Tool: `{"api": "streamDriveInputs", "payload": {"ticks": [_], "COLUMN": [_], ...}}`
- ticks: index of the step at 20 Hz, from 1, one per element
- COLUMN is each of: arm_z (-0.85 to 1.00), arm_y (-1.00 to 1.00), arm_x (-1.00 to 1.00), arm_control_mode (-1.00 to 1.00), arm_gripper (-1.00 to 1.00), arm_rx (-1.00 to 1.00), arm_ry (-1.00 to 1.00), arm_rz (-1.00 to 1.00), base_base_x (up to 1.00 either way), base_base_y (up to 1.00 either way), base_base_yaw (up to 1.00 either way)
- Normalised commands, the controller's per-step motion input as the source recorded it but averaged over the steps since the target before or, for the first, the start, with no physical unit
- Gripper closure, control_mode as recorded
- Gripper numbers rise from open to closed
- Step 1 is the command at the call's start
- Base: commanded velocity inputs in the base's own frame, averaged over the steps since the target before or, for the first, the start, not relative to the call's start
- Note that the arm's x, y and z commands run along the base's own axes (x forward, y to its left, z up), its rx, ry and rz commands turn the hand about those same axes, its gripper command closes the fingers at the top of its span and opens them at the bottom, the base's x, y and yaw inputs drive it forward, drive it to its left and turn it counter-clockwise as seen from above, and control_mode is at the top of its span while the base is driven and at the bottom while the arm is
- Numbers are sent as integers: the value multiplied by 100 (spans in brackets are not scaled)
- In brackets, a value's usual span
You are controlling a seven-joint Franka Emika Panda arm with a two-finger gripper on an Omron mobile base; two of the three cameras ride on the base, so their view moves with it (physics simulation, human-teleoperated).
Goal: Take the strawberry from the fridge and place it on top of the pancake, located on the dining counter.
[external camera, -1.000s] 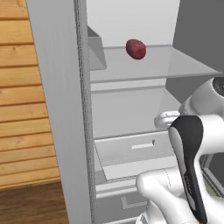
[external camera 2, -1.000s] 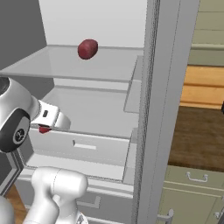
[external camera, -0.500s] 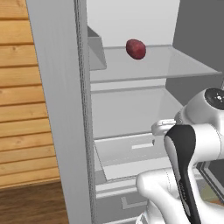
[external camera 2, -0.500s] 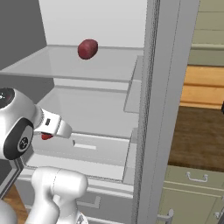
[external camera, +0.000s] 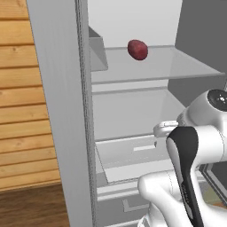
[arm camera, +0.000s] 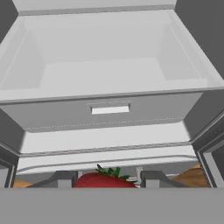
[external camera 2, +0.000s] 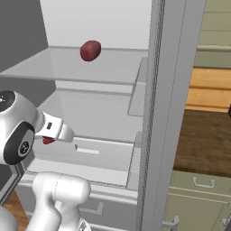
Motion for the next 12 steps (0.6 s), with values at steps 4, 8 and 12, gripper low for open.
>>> {"api": "streamDriveInputs", "payload": {"ticks": [4, 8, 12], "arm_z": [0, 0, 0], "arm_y": [0, 0, 0], "arm_x": [0, 0, 0], "arm_control_mode": [100, 100, 100], "arm_gripper": [100, 100, 100], "arm_rx": [0, 0, 0], "arm_ry": [0, 0, 0], "arm_rz": [0, 0, 0], "base_base_x": [-7, -46, -46], "base_base_y": [6, -9, 0], "base_base_yaw": [33, 32, 55]}}
